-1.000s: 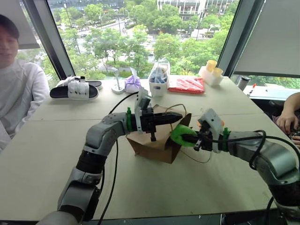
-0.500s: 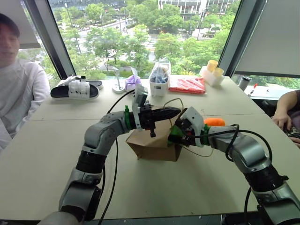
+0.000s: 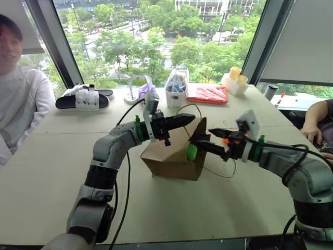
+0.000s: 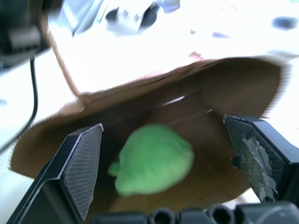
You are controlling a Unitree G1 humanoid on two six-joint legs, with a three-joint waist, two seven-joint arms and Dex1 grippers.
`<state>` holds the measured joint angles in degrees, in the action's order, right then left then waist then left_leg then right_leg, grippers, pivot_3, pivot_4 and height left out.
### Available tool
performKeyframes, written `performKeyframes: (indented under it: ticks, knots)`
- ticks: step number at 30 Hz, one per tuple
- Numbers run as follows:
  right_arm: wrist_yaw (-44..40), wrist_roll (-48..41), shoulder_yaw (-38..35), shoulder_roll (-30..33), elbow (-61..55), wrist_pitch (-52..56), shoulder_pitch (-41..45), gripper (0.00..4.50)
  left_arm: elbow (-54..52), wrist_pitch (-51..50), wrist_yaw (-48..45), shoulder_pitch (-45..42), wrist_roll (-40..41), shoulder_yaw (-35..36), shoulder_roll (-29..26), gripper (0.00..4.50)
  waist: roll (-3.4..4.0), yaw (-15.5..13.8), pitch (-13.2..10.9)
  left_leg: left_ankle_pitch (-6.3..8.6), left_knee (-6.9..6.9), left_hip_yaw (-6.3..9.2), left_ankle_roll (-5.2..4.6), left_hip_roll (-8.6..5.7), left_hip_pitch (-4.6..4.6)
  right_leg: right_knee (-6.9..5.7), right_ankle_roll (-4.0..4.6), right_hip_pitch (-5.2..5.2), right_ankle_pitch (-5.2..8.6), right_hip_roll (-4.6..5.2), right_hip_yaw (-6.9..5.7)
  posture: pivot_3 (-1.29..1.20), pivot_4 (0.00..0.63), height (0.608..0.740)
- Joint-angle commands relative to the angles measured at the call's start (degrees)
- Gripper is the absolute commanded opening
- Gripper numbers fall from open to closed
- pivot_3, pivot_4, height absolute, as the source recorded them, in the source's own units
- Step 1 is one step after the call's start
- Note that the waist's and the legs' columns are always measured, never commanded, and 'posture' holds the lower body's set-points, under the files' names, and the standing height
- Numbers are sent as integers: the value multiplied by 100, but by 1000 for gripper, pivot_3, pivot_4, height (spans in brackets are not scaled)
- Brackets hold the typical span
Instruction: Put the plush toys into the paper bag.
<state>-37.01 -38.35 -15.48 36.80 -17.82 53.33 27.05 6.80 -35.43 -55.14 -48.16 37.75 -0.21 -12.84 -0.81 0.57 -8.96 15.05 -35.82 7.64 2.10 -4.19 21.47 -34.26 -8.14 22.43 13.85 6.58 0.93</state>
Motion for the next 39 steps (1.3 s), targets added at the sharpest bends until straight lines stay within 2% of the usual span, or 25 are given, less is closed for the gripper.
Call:
performKeyframes:
  ticks: [1,3,7,9,14,17,20,26,28,33,39]
  knots:
    - [438,246,-468,108,298,-267,-5,4482,-141,74,-20,-76,93,133,-19,0,0,-1,0,0,0,-2,0,0,0,0,0,-1,0,0,0,0,150,740]
    - [1020,674,-442,-73,746,-536,180,4482,-161,60,-31,-58,93,112,-28,0,0,14,0,0,0,-5,0,0,-2,-1,0,-1,0,0,0,0,150,740]
    - [2141,2074,374,-381,2266,-1300,653,4482,-220,59,-25,-2,84,55,5,0,4,45,2,-1,3,-19,2,1,-5,-9,1,10,0,-1,11,0,150,740]
    - [2489,2471,525,-530,3114,-1648,947,4482,-228,69,-23,7,66,30,21,0,5,38,3,-7,9,-23,11,2,-8,-10,1,12,-1,-2,14,0,150,740]
    - [3099,2824,434,-800,4928,-2186,1683,4482,-288,69,-2,43,40,19,9,0,6,29,3,-21,18,-26,35,0,2,-7,2,23,-1,-1,18,0,150,740]
    - [3215,2765,286,-936,5576,-2330,1945,4482,-332,72,46,76,32,50,-23,0,6,33,3,-21,22,-27,36,0,1,-2,2,22,-1,0,19,0,150,740]
    - [3182,2788,243,-988,5933,-2493,2034,3725,-396,69,98,130,39,61,-40,0,6,31,3,-21,24,-26,36,0,-1,-1,2,19,-1,-1,18,0,150,740]
    - [3072,2976,404,-934,6113,-2726,2034,861,-461,53,146,175,60,62,-47,0,6,43,3,-18,16,-25,30,0,-6,-1,2,8,-1,-1,18,0,150,740]
    - [3008,3078,484,-872,6068,-2822,1983,58,-452,56,149,168,61,65,-45,0,6,45,3,-17,15,-24,28,0,-9,-2,2,5,-1,-2,18,0,150,740]
    - [2358,2822,251,-492,4620,-3367,1720,24,-254,110,107,19,47,102,-48,0,9,39,1,-20,16,-23,34,-2,0,-2,1,14,-1,-2,18,0,150,740]
    - [1702,1703,-416,-118,2517,-2109,1283,24,-98,98,80,-74,106,161,-12,0,9,47,1,-19,25,-24,33,2,-3,-2,0,19,-1,-3,16,0,150,740]
